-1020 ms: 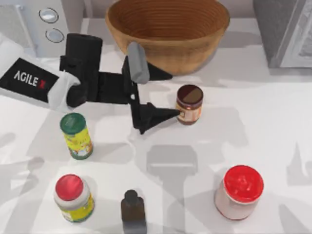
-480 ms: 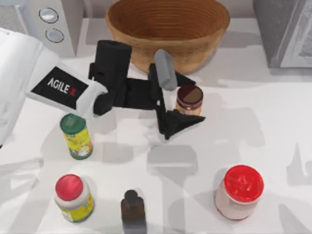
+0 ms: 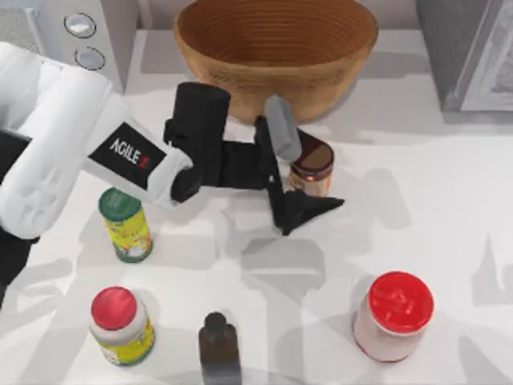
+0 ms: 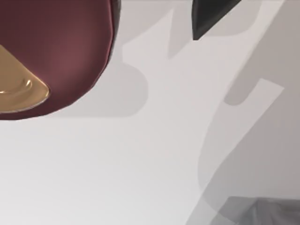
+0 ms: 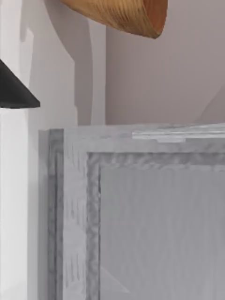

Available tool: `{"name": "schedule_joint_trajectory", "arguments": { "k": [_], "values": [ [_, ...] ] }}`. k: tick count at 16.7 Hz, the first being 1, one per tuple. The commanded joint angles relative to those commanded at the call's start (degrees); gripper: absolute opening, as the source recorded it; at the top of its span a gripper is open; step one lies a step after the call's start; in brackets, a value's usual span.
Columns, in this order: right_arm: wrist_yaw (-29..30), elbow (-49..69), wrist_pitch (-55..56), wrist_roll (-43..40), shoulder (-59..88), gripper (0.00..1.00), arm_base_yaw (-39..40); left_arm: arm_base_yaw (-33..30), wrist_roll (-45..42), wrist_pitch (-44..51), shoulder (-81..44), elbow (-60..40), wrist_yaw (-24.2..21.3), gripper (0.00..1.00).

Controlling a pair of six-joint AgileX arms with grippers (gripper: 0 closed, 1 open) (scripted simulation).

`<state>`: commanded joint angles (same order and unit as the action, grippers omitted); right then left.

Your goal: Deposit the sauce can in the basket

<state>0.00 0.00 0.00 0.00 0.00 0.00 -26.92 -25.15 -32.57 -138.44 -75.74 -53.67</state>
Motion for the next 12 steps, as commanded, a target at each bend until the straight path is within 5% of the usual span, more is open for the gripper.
{"name": "schedule_joint_trajectory", "arguments": {
  "k": [1, 12],
  "values": [
    [0.0, 0.0, 0.0, 0.0, 0.0, 1.00, 0.0, 0.0, 0.0, 0.0, 0.0, 0.0, 0.0, 1.00],
    [0.0, 0.0, 0.0, 0.0, 0.0, 1.00, 0.0, 0.0, 0.0, 0.0, 0.0, 0.0, 0.0, 0.17]
  ]
}}
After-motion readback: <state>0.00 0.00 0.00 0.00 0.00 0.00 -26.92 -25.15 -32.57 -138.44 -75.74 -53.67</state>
